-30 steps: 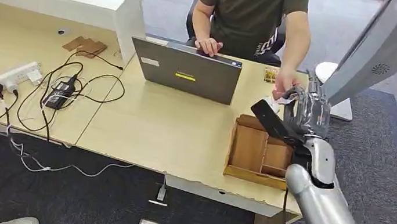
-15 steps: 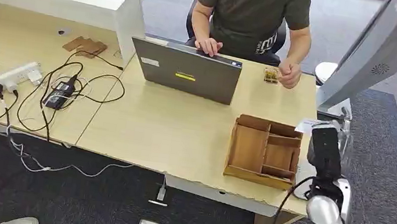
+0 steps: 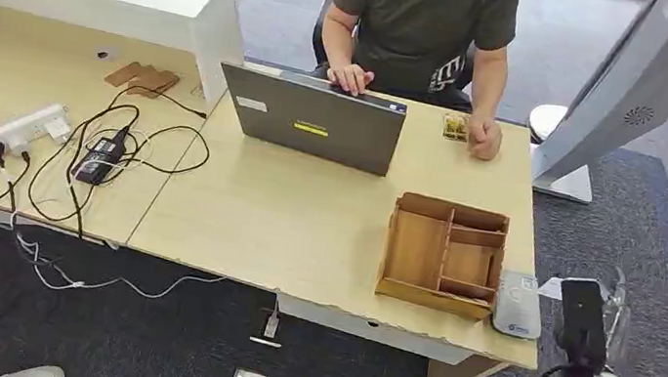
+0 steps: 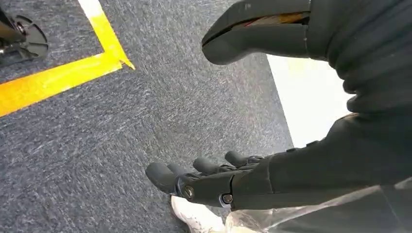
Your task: Pass the card to the sensor for recognition and then transmit it.
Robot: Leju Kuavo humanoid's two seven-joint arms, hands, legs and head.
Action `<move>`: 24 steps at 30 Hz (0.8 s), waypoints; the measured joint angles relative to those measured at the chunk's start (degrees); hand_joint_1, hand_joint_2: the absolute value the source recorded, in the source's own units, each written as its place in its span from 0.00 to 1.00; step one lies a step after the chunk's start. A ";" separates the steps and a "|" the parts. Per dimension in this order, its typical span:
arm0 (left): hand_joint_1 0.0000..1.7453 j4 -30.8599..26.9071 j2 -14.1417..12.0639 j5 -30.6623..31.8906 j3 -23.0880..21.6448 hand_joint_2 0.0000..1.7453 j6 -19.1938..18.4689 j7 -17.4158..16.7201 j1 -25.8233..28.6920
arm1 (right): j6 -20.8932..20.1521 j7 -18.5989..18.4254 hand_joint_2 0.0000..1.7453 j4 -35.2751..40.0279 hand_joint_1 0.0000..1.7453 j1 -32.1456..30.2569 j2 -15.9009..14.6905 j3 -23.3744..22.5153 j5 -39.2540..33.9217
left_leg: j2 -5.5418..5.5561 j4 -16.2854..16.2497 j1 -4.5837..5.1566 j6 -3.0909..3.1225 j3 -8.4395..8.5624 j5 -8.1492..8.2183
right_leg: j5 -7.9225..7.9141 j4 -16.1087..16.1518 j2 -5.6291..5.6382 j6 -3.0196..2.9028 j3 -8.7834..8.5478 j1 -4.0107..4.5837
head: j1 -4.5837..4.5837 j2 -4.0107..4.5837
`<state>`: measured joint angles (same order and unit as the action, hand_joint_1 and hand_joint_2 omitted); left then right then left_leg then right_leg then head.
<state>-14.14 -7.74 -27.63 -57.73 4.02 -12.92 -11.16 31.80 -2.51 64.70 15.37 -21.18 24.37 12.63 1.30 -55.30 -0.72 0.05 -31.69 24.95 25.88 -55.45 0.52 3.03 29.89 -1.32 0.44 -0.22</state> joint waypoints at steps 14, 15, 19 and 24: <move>0.00 0.00 -0.13 0.07 0.59 1.00 0.02 0.26 0.08 | -5.01 2.17 1.00 -15.94 1.00 3.37 2.84 1.88 2.54 | -0.01 0.01 -0.01 0.00 0.06 0.00 | 0.00 -0.01 0.01 0.00 -0.04 0.01 | 0.00 0.00; 0.00 0.00 -0.13 0.07 0.59 1.00 0.02 0.29 0.10 | -4.96 2.38 1.00 -16.83 1.00 3.80 3.12 2.14 2.56 | -0.02 0.01 -0.01 0.00 0.07 0.00 | 0.00 -0.01 0.01 0.00 -0.06 0.01 | 0.00 0.00; 0.00 0.00 -0.15 0.00 0.59 1.00 0.02 0.59 0.21 | -3.02 2.78 1.00 -18.82 1.00 5.02 3.76 3.10 3.34 | 0.00 0.00 0.00 0.00 0.13 0.00 | 0.00 -0.01 0.01 0.00 -0.14 0.00 | -0.02 0.00; 0.00 0.00 -0.31 -0.22 0.59 1.00 0.02 0.94 0.38 | -0.17 -0.77 1.00 -17.51 1.00 5.91 3.41 3.85 7.24 | 0.00 0.00 0.01 0.01 0.15 -0.01 | -0.01 -0.01 0.01 0.01 -0.18 -0.01 | 0.00 0.00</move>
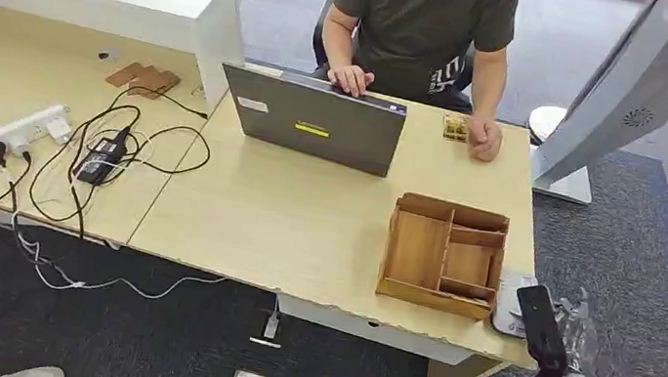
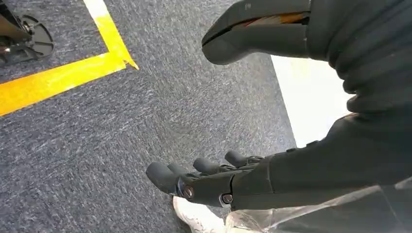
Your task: Pass the card to the sensor for recognition and then transmit it.
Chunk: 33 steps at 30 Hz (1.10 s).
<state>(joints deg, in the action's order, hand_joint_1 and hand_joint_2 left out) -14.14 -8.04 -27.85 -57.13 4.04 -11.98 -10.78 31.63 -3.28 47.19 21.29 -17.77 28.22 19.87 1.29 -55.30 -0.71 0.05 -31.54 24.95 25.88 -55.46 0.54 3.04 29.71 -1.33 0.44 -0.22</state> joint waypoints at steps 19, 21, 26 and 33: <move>0.00 -0.13 0.04 2.45 -0.07 1.00 -1.42 -1.46 -1.49 | -17.04 -15.86 1.00 30.16 1.00 5.56 -1.49 4.48 19.18 | -0.02 0.01 -0.01 -0.04 -0.03 -0.04 | -0.01 -0.07 0.02 -0.01 0.05 0.01 | 0.00 0.00; 0.00 -0.20 0.24 3.13 -0.13 1.00 -1.92 -2.08 -2.17 | -19.22 -15.91 1.00 30.31 1.00 7.86 -0.19 5.90 19.73 | -0.01 0.01 -0.01 -0.05 -0.03 -0.06 | -0.02 -0.09 0.02 -0.02 0.05 0.01 | 0.00 0.00; 0.00 -0.35 0.87 4.55 -0.55 1.00 -2.95 -3.19 -3.54 | -21.64 -14.75 1.00 29.42 1.00 12.57 3.19 8.68 18.66 | 0.02 0.00 -0.02 -0.04 -0.05 -0.07 | -0.02 -0.09 0.01 -0.02 0.05 0.01 | 0.00 0.00; 0.00 -0.44 1.42 5.57 -1.12 1.00 -3.63 -3.96 -4.66 | -22.67 -14.38 1.00 26.81 1.00 16.05 5.69 10.16 16.52 | 0.00 0.00 -0.01 -0.03 -0.12 -0.06 | -0.01 -0.08 0.01 -0.01 0.14 0.00 | 0.00 0.00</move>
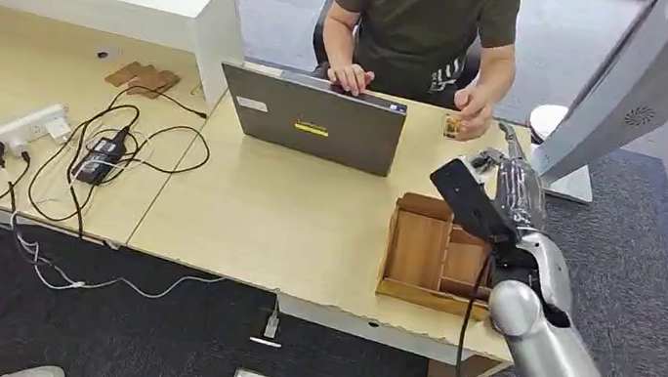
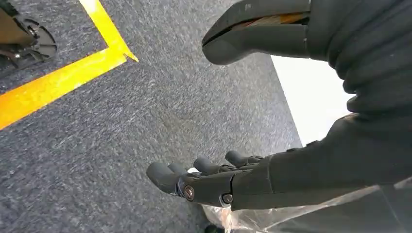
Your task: Pass the card to the sensor for recognition and then transmit it.
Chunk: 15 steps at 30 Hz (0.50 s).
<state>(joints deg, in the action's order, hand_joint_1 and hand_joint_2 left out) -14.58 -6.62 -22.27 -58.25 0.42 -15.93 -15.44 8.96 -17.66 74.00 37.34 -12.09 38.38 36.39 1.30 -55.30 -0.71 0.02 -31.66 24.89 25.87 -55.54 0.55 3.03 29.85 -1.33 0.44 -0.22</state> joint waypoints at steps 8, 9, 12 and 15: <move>0.00 0.00 0.76 0.72 -0.72 1.00 -0.42 -0.92 -0.80 | 0.02 -1.01 1.00 -1.76 0.99 1.82 1.24 1.33 -0.31 | 0.01 0.00 -0.01 0.00 0.01 0.00 | 0.00 0.00 0.00 0.00 0.01 0.01 | 0.00 0.00; 0.00 0.00 0.79 0.74 -0.85 1.00 -0.46 -0.96 -0.86 | 0.02 -1.14 1.00 -1.92 1.00 1.96 1.27 1.48 -0.31 | 0.01 0.00 -0.01 0.00 0.01 0.00 | 0.00 0.00 0.00 0.00 0.01 0.01 | -0.02 0.00; 0.00 0.00 0.87 0.81 -0.92 1.00 -0.50 -1.18 -1.02 | -0.07 -1.53 1.00 -2.23 1.00 2.01 1.29 1.81 -0.31 | 0.00 0.00 0.00 0.00 0.01 0.00 | 0.00 0.00 0.00 0.00 0.01 0.00 | 0.00 0.00; 0.00 0.00 0.92 0.81 -0.94 1.00 -0.68 -1.20 -1.13 | -0.24 -1.81 1.00 -2.57 0.68 2.04 1.29 2.03 -0.22 | 0.01 0.00 0.00 0.00 0.01 0.00 | 0.00 0.00 0.00 0.00 0.01 0.00 | 0.00 0.00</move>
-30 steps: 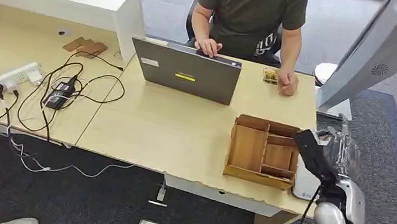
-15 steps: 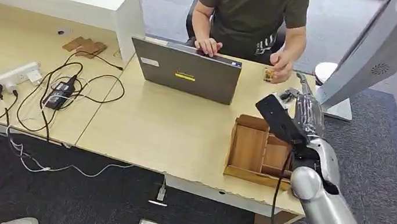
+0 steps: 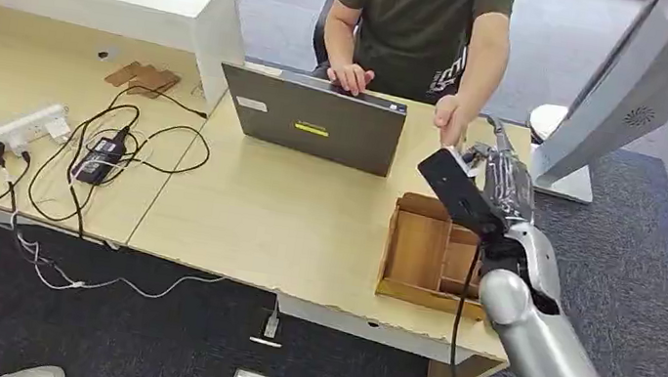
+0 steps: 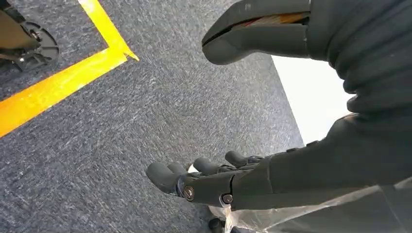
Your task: Pass the card to the sensor for recognition and then transmit it.
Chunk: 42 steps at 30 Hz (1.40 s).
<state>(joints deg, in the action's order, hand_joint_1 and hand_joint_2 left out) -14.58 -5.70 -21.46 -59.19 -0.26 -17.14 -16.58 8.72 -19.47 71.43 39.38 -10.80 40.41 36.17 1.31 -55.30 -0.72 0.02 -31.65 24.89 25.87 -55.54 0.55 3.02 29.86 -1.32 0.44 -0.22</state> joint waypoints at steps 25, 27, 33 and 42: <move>0.00 0.02 -0.39 -2.67 0.04 1.00 1.73 1.68 1.48 | 4.55 -2.27 1.00 13.37 0.00 -12.03 -7.23 -3.01 8.39 | -0.01 -0.01 0.00 0.00 0.06 0.05 | 0.03 0.03 0.00 0.00 -0.01 0.00 | 0.00 0.00; 0.00 0.02 -0.61 -3.10 0.11 1.00 1.99 2.12 1.99 | 5.11 -1.12 1.00 15.69 0.00 -15.27 -8.15 -3.65 9.59 | -0.01 -0.01 -0.01 0.00 0.06 0.08 | 0.04 0.03 0.00 -0.01 0.00 0.01 | 0.00 0.00; 0.00 0.02 -1.27 -4.26 0.39 1.00 2.73 2.97 2.99 | 8.83 0.88 1.00 19.01 0.00 -23.34 -9.97 -4.59 12.50 | -0.01 0.01 -0.01 -0.01 0.06 0.12 | 0.08 0.03 0.00 -0.06 -0.03 0.01 | -0.02 0.00; 0.00 0.02 -2.05 -6.21 1.46 1.00 3.82 4.26 4.67 | 10.08 1.09 1.00 20.56 0.00 -29.22 -11.23 -3.98 13.95 | -0.04 0.01 -0.01 -0.02 0.07 0.13 | 0.08 0.03 0.04 -0.06 -0.02 0.01 | -0.02 0.00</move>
<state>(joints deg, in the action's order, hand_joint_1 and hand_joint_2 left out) -14.56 -7.76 -27.67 -57.72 3.56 -12.87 -11.90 18.80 -18.38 92.00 10.16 -22.03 36.43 50.12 1.26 -55.29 -0.72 0.00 -31.58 25.02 25.95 -55.51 0.59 2.97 29.84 -1.31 0.42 -0.22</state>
